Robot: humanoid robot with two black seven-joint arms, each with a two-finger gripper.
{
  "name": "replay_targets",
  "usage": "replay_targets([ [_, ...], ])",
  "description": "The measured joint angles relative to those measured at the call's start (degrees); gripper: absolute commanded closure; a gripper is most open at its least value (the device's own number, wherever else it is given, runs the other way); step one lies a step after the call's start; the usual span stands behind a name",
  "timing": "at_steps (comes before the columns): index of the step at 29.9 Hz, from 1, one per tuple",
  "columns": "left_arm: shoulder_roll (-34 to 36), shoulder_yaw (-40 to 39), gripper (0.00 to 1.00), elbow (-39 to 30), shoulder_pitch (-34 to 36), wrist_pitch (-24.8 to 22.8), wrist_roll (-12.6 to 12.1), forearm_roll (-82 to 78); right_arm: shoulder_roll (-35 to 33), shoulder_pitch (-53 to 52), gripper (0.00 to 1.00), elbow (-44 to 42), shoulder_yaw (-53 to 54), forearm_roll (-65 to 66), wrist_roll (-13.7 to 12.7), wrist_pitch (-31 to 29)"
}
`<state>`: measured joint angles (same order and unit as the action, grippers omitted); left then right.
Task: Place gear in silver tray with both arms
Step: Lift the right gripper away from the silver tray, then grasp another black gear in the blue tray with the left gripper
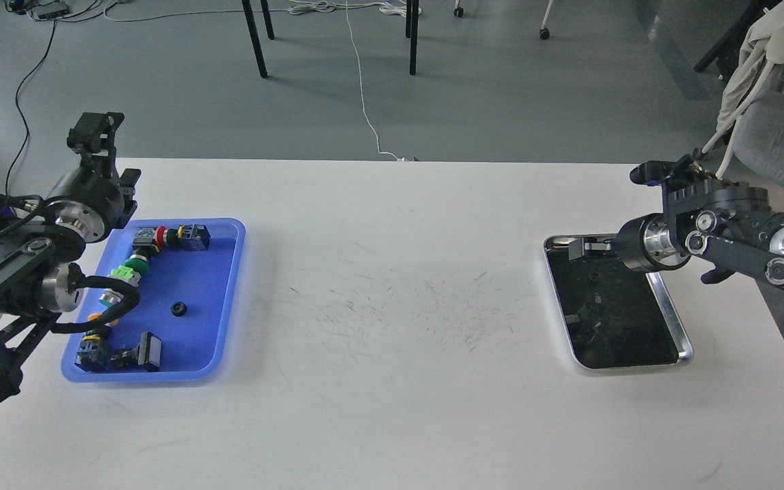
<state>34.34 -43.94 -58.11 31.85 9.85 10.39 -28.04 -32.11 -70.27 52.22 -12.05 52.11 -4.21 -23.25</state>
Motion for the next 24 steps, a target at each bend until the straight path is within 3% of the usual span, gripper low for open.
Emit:
replay_targets([
  [5, 3.55, 0.01, 0.03, -0.27, 0.05, -0.36, -0.16, 0.00, -1.85, 2.83, 0.06, -0.44, 15.29, -3.49, 0.25, 0.68],
  [9, 8.37, 0.01, 0.03, -2.98, 0.00, -2.52, -0.20, -0.55, -1.87, 8.40, 0.07, -0.69, 31.57, -9.56, 1.99, 1.37],
  [15, 21.58, 2.79, 0.03, -16.16, -1.04, -6.13, -0.33, -1.27, -0.14, 18.82, 0.07, -0.66, 54.93, -33.05, 2.98, 3.40],
  [20, 34.03, 10.59, 0.03, -28.98, -1.14, -6.81, -0.16, -6.18, 1.34, 29.38, 0.07, -0.64, 64.01, -56.03, 3.69, 1.34],
  [24, 39.16, 16.81, 0.03, -34.70, -1.14, -6.86, 0.22, -19.27, 2.36, 38.29, 0.06, -0.73, 66.61, -62.97, 5.89, -2.75],
])
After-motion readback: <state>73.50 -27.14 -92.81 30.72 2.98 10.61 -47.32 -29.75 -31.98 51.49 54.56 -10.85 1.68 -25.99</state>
